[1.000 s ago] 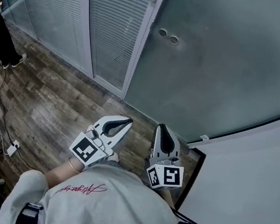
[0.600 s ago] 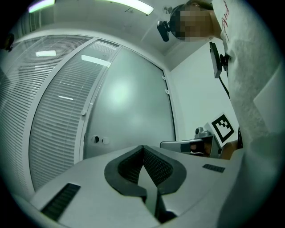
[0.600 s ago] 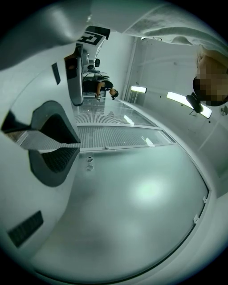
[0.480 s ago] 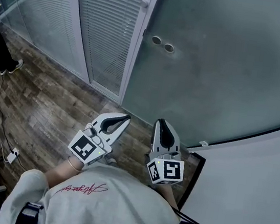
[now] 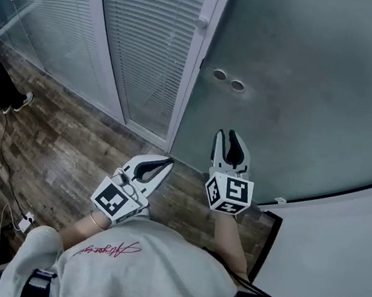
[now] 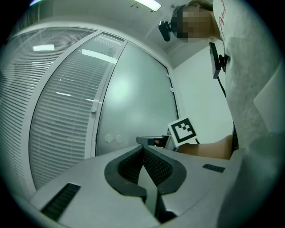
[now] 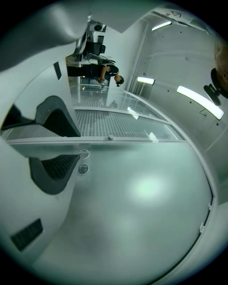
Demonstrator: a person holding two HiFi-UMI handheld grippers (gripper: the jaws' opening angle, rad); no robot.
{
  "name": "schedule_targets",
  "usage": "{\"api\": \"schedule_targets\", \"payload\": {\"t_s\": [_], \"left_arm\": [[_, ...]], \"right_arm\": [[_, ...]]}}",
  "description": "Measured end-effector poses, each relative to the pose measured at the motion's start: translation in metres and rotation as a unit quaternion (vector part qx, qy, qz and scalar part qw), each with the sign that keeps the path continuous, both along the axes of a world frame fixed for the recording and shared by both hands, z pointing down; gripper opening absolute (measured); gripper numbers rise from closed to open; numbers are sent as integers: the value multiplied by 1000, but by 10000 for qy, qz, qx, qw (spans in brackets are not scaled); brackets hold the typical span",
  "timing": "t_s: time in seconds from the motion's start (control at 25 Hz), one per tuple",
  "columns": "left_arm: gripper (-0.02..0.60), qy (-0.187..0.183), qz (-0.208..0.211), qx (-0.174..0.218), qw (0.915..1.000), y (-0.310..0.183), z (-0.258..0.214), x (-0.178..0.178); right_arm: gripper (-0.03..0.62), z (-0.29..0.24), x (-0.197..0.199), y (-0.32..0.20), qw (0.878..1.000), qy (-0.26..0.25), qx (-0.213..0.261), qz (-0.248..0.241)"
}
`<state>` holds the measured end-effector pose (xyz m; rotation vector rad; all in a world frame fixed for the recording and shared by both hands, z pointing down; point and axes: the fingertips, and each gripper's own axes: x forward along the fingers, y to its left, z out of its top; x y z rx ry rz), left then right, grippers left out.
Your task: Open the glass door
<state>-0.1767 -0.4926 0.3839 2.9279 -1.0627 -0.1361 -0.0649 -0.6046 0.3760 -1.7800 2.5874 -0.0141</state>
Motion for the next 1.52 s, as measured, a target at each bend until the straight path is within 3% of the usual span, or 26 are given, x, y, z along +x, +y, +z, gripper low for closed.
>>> {"api": "schedule_targets", "payload": {"t_s": [0.04,0.28,0.56,0.92,1.16,1.52], "left_arm": [[12,9,-23,-1,10000,-4,0,-6],[12,-172,-99,-235,9995,-14,17,-37],[12,-161,-246,-368,9989,-28,25,-65],[12,-166,-90,-426,9989,-33,31,-76],[12,-144,73,-394,9991,-37,31,-73],[12,-94,262,-419,9987,-34,34,-70]], "right_arm": [[118,2,-4,-18,10000,-41,-51,31],[124,10,0,-118,9954,-225,-224,903],[124,11,-1,-175,9869,-20,-277,1590],[124,7,-2,-190,9789,253,-155,2020],[123,7,1,-188,9742,134,-141,2248],[114,7,-2,-174,9738,87,-98,2270]]}}
